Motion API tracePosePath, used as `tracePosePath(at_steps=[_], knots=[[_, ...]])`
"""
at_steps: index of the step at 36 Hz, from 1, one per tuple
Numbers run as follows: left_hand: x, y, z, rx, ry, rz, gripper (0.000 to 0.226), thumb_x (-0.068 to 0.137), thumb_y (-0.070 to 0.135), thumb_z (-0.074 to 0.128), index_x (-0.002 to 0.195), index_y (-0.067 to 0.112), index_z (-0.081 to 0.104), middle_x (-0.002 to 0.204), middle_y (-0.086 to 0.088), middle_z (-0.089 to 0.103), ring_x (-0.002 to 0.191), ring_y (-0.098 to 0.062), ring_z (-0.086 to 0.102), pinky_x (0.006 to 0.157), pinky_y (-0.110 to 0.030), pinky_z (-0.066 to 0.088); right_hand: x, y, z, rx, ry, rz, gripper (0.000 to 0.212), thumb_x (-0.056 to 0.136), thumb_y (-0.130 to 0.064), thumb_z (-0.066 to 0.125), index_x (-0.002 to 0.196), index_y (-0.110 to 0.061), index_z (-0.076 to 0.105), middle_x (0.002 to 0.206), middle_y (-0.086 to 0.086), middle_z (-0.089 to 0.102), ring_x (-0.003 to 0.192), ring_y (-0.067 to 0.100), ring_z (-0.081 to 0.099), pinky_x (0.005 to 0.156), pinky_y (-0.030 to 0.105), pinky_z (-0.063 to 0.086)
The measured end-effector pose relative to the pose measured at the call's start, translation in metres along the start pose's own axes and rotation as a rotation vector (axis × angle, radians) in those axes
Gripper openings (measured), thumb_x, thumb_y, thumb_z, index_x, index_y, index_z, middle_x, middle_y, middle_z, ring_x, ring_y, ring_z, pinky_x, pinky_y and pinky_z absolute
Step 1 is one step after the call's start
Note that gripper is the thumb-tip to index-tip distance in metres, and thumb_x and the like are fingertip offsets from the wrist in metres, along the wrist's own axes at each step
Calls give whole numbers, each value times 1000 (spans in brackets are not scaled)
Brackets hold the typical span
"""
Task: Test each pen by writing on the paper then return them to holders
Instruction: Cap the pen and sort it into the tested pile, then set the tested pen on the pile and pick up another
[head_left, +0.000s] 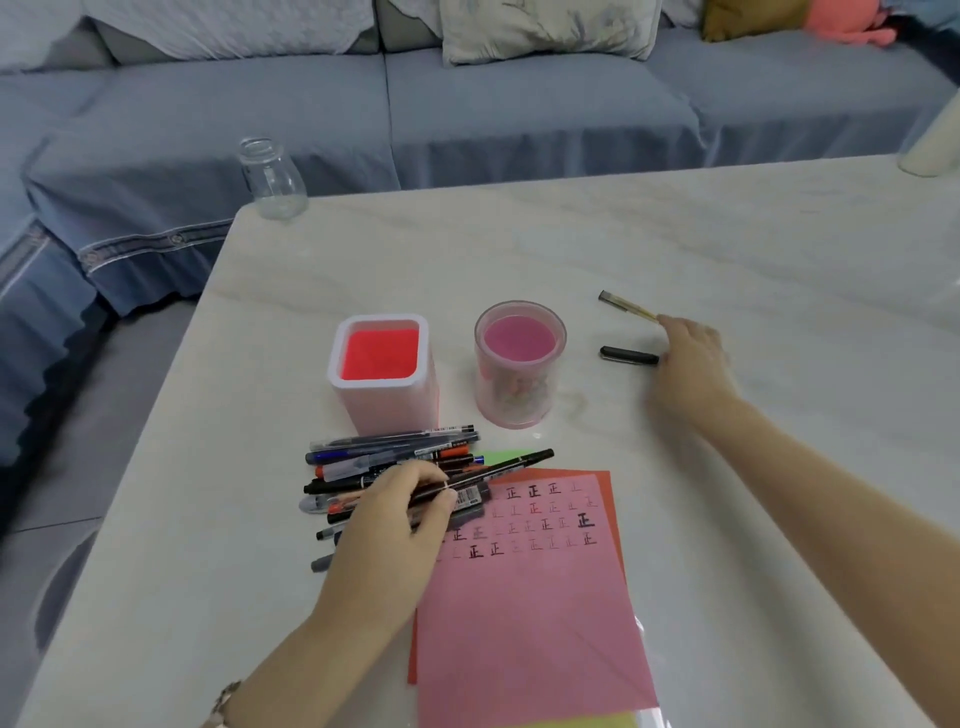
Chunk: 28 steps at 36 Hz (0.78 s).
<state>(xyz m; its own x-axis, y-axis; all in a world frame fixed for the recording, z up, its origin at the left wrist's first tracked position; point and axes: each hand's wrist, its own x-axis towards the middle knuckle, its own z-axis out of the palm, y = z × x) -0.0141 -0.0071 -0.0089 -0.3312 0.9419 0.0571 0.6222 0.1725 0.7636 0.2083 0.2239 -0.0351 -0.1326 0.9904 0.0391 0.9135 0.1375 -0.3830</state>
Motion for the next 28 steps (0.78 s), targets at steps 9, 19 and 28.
tracePosePath(at_steps=[9,19,28], knots=[[-15,-37,-12,178,143,94,4,90,20,60,93,22,62,94,16,54,92,0,45,79,-14,36,-34,4,12,-10,-21,-51,34,92,-2,43,122,-10,56,117,14,50,112,35,44,95,35,27],[6,-71,-23,491,335,159,14,77,16,69,90,11,71,95,-10,60,94,-28,43,76,-42,40,-118,-10,-15,266,-32,-236,25,85,-7,61,104,-22,68,87,-15,51,73,6,54,68,24,43],[-15,-23,-10,243,97,346,44,89,42,44,125,16,49,125,5,44,117,-13,39,102,-26,26,-163,-60,-42,405,-331,-259,37,78,-15,70,64,-47,60,74,-21,63,65,3,57,58,12,39]])
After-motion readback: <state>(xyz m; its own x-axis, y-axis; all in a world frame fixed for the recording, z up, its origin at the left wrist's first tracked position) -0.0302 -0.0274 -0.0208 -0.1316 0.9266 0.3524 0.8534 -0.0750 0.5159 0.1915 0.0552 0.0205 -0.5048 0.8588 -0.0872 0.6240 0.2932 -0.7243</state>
